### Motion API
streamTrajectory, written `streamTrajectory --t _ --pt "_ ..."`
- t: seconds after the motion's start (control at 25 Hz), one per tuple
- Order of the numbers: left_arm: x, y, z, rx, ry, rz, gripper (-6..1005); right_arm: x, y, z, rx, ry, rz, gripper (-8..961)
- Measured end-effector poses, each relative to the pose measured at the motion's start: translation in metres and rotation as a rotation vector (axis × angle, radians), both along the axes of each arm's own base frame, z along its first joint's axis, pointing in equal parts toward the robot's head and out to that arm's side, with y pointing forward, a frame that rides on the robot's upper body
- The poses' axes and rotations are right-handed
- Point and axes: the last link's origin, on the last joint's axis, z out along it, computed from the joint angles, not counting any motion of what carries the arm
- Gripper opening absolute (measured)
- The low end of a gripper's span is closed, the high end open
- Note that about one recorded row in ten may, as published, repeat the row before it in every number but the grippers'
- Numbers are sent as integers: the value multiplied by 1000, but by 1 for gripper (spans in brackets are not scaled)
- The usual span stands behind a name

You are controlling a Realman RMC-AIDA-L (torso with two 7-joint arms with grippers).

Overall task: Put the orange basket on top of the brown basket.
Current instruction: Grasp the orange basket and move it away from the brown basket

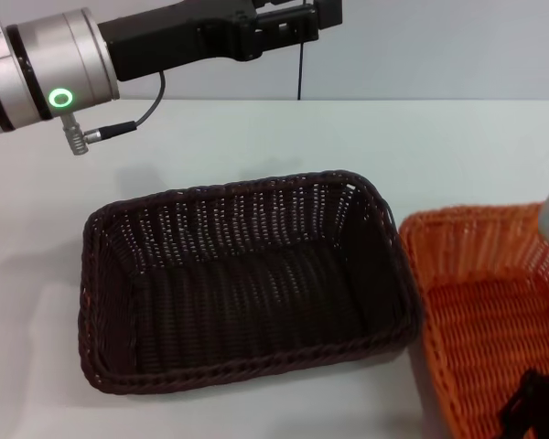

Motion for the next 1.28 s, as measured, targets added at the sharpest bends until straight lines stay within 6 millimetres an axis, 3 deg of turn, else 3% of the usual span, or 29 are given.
streamTrajectory --t 0.24,0.4,0.64,0.76,0.88,1.28 --pt "0 2 1 6 0 2 862 -16 -8 -2 -75 84 22 558" --pt "-2 3 1 8 -1 11 862 -15 9 28 79 144 23 551" --pt "-1 3 -1 5 0 11 862 -11 48 97 460 262 40 540" --pt "-1 2 -2 4 -1 11 862 -9 65 116 613 284 64 534" --pt "-1 2 -5 -5 0 13 862 -6 75 119 677 263 96 529" --pt "-4 2 -9 -26 -15 30 862 6 93 87 650 78 194 511"
